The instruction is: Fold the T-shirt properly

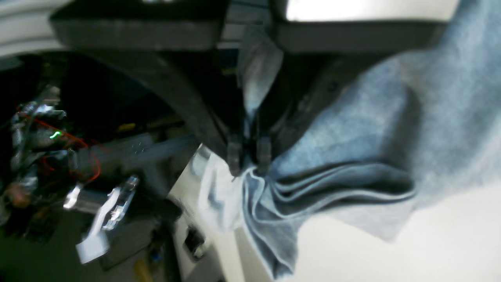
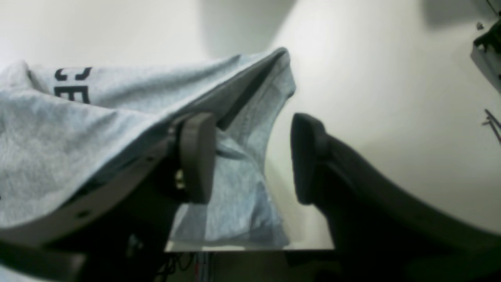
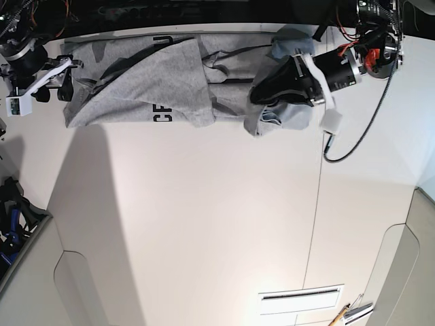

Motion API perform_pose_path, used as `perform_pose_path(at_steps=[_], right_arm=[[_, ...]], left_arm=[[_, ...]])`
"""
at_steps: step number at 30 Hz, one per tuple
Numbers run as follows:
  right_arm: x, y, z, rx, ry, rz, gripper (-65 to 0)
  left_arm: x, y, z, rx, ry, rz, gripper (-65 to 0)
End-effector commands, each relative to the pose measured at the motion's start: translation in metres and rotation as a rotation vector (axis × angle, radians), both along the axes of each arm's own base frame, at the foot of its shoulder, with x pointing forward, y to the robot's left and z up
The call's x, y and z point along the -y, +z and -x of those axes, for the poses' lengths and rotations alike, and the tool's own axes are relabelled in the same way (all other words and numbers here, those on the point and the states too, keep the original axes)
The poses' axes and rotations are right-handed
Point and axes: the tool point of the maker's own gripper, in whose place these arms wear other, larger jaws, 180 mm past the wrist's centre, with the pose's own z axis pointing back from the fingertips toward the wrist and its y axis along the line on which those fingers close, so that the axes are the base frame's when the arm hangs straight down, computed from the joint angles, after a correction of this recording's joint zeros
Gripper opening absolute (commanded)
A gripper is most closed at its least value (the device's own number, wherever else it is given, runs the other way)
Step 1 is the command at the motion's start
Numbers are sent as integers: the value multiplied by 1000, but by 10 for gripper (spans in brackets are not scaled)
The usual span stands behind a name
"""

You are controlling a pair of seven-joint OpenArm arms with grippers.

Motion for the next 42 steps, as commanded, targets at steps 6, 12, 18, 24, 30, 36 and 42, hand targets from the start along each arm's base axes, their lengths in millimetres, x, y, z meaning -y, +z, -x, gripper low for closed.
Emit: perform_pose_path(at_steps=[6,12,18,24,30,36,42], right_arm=[[2,9,-5,41,3,7,-342],[-1,11,-7,51,7,-11,-342],[-3,11,-7,56,9,-22,-342],[-3,11,-7,56,10,-21,-342],[2,11,-7,52,3,8,-342],[29,13,-7,31,3,114,-341],[33,-14,-8,4,-2,-96,-292]], left_arm=[[34,8,7,32,-87,44,-650],[47,0,10,44,-110,12,-650],[46,1,10,43,-110,15,-431],[50,11,11,38,-109,80,-344],[50,10,11,38,-111,77,-345],[47,3,12,39,-117,30,-345],[47,3,12,40,-117,30,-345]])
